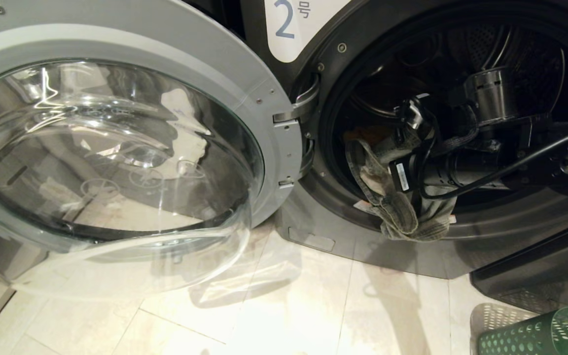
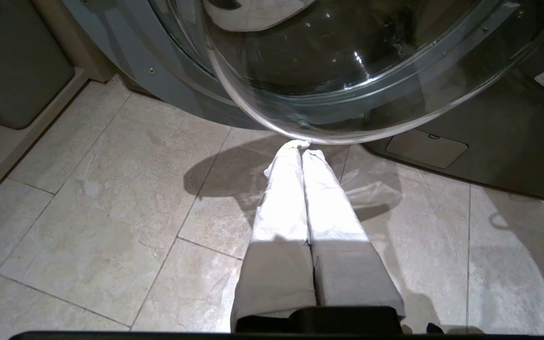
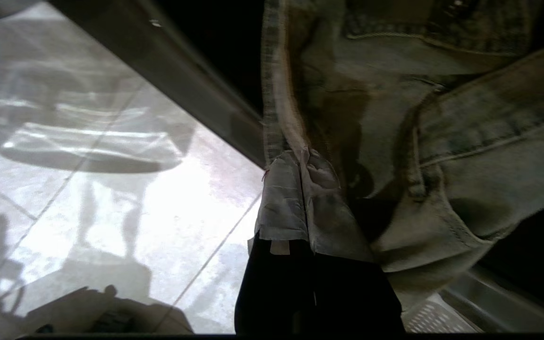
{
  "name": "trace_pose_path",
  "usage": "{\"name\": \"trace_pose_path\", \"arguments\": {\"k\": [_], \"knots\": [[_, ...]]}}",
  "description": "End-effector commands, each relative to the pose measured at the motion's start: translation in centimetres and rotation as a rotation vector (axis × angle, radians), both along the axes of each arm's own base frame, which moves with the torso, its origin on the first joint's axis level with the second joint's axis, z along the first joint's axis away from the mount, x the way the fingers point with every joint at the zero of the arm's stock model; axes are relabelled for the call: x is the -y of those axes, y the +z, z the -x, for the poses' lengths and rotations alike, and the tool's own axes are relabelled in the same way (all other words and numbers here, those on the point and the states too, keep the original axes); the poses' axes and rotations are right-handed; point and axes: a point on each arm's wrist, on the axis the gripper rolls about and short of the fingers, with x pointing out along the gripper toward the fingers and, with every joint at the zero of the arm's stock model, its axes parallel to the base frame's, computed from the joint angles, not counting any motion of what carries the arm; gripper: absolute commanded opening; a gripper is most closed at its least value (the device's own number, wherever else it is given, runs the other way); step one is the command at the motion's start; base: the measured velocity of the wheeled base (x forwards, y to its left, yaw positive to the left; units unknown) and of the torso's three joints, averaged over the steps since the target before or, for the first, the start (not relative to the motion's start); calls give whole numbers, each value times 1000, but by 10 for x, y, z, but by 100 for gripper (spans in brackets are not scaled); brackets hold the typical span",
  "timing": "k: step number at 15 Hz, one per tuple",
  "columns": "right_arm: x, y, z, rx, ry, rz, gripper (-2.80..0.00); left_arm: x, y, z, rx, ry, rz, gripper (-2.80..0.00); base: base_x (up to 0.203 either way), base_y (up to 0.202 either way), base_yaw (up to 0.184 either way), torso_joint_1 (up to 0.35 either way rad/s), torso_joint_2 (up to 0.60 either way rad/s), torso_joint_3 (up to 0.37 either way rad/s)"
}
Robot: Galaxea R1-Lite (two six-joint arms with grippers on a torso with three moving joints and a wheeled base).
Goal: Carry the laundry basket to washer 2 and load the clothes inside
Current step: Place the clothes into the washing machine
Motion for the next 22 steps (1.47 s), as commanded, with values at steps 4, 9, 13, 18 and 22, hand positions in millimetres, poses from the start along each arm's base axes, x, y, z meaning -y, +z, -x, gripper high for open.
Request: {"name": "trace_pose_path", "arguments": {"k": [4, 9, 13, 18, 22], "knots": [[8, -33, -25, -75, -132, 69, -280, 0, -11, -3, -39, 0, 0, -280, 0, 0, 0, 0, 0, 0], [2, -76, -63, -163, -156, 118, -280, 0, -11, -3, -39, 1, 1, -280, 0, 0, 0, 0, 0, 0], [5, -72, -105, -95, -255, 125, -280, 0, -11, -3, -38, 0, 0, -280, 0, 0, 0, 0, 0, 0], [19, -67, -148, -49, -378, 144, -280, 0, -11, -3, -39, 0, 1, -280, 0, 0, 0, 0, 0, 0], [52, -73, -161, -29, -499, 171, -280, 0, -11, -3, -39, 0, 1, -280, 0, 0, 0, 0, 0, 0]]}}
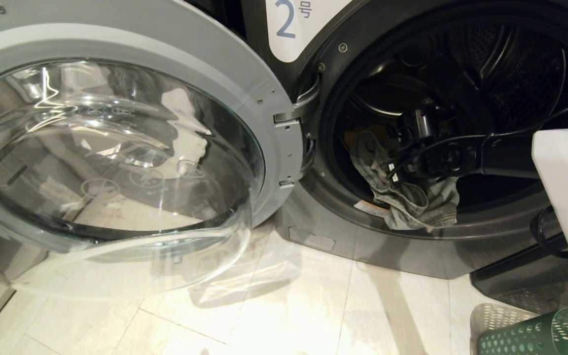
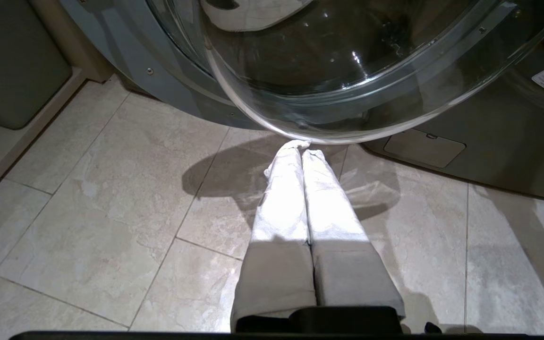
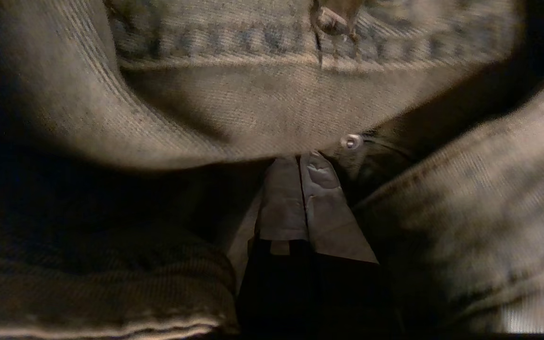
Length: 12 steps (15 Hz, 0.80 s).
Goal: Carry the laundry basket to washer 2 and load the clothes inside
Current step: Place the clothes into the washing machine
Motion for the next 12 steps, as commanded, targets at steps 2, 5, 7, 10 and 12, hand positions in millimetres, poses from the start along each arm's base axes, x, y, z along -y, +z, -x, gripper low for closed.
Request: {"name": "trace_pose_path", "arguments": {"k": [2, 5, 7, 10, 12], "knots": [[23, 2, -12, 98, -104, 5, -280, 0, -11, -3, -38, 1, 0, -280, 0, 0, 0, 0, 0, 0], [26, 31, -13, 305, -115, -43, -280, 0, -11, -3, -38, 1, 0, -280, 0, 0, 0, 0, 0, 0], [24, 49, -4, 354, -103, -70, -280, 0, -11, -3, -38, 1, 1, -280, 0, 0, 0, 0, 0, 0], [23, 73, 14, 378, -49, -131, -280, 0, -11, -3, -38, 1, 1, -280, 0, 0, 0, 0, 0, 0], [24, 83, 41, 272, 0, -138, -280, 0, -11, -3, -38, 1, 1, -280, 0, 0, 0, 0, 0, 0]]}}
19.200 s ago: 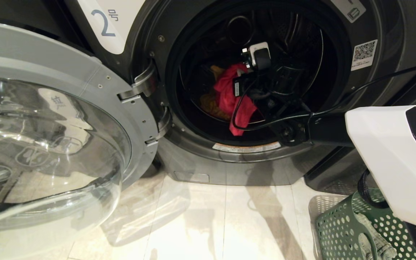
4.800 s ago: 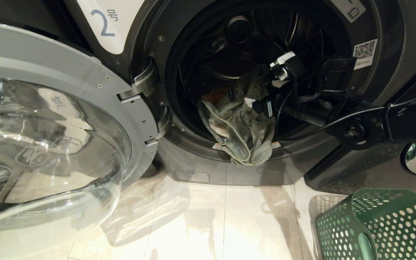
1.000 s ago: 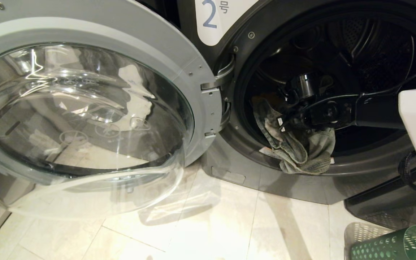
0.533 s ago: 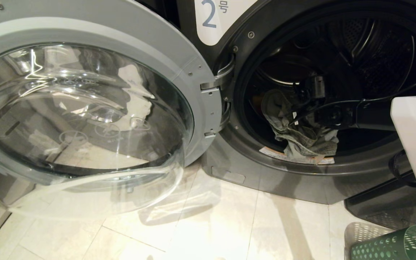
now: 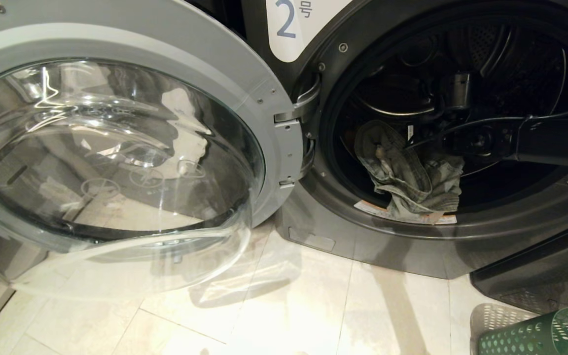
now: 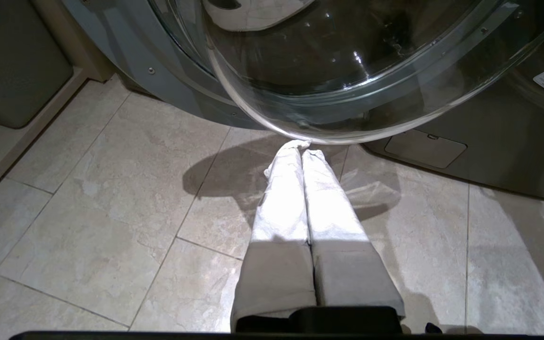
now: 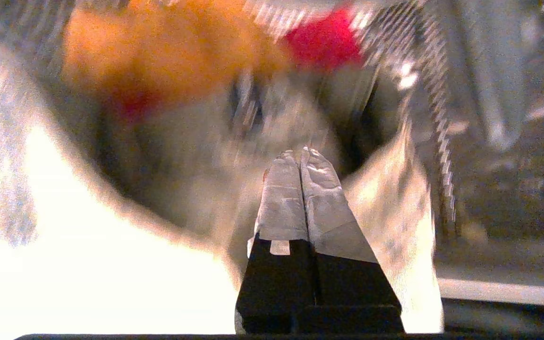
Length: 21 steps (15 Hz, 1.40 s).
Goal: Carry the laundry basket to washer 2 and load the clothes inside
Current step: Place the clothes into the washing machine
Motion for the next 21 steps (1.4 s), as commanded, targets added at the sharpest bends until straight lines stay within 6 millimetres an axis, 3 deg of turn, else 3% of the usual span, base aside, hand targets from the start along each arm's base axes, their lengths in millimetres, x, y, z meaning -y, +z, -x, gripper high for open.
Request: {"name": "trace_pose_path", "arguments": {"k": [1, 5, 10, 14, 20, 21], "knots": [[4, 28, 43, -78, 57, -11, -280, 0, -11, -3, -40, 0, 0, -280, 0, 0, 0, 0, 0, 0], [10, 29, 107, -304, 144, -63, -280, 0, -11, -3, -39, 0, 1, -280, 0, 0, 0, 0, 0, 0], [19, 8, 174, -524, 243, -127, -280, 0, -11, -3, -40, 0, 1, -280, 0, 0, 0, 0, 0, 0], [18, -4, 186, -601, 263, -157, -280, 0, -11, -3, -39, 0, -1, -280, 0, 0, 0, 0, 0, 0], [17, -11, 182, -637, 295, -78, -280, 0, -11, -3, -38, 0, -1, -280, 0, 0, 0, 0, 0, 0], [19, -15, 181, -663, 327, -5, 0, 0, -11, -3, -40, 0, 0, -280, 0, 0, 0, 0, 0, 0]]}}
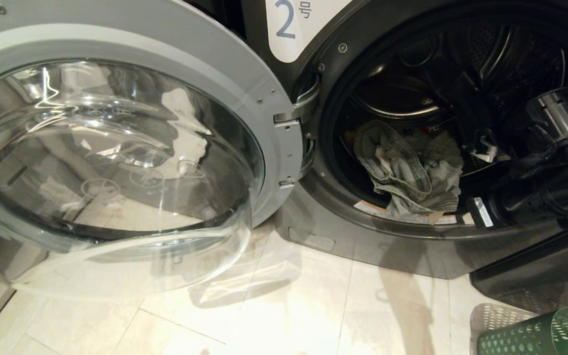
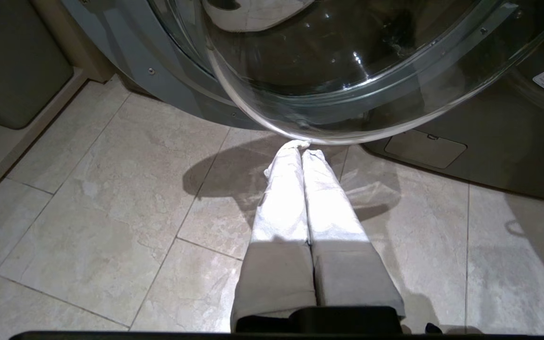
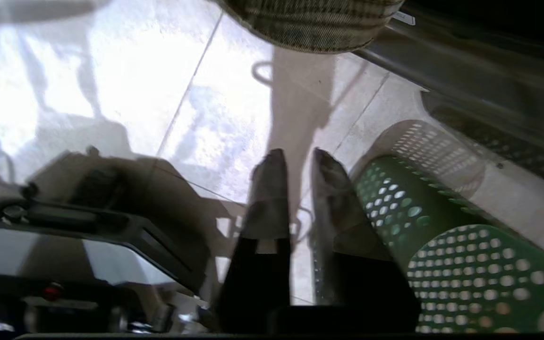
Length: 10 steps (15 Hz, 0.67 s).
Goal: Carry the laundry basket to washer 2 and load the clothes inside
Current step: Place the clothes into the washing machine
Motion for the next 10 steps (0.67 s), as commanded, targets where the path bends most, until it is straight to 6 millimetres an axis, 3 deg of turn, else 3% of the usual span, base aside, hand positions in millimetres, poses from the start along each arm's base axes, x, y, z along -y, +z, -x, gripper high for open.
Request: {"name": "trace_pose_path", "arguments": {"k": [1, 7, 10], "knots": [[3, -9, -3, -37, 94, 107, 0, 0, -11, -3, -38, 0, 1, -280, 0, 0, 0, 0, 0, 0], [-1, -19, -21, -31, 341, 321, 0, 0, -11, -3, -40, 0, 0, -280, 0, 0, 0, 0, 0, 0], [-13, -29, -32, -13, 448, 331, 0, 0, -11, -3, -38, 1, 0, -280, 0, 0, 0, 0, 0, 0]]}}
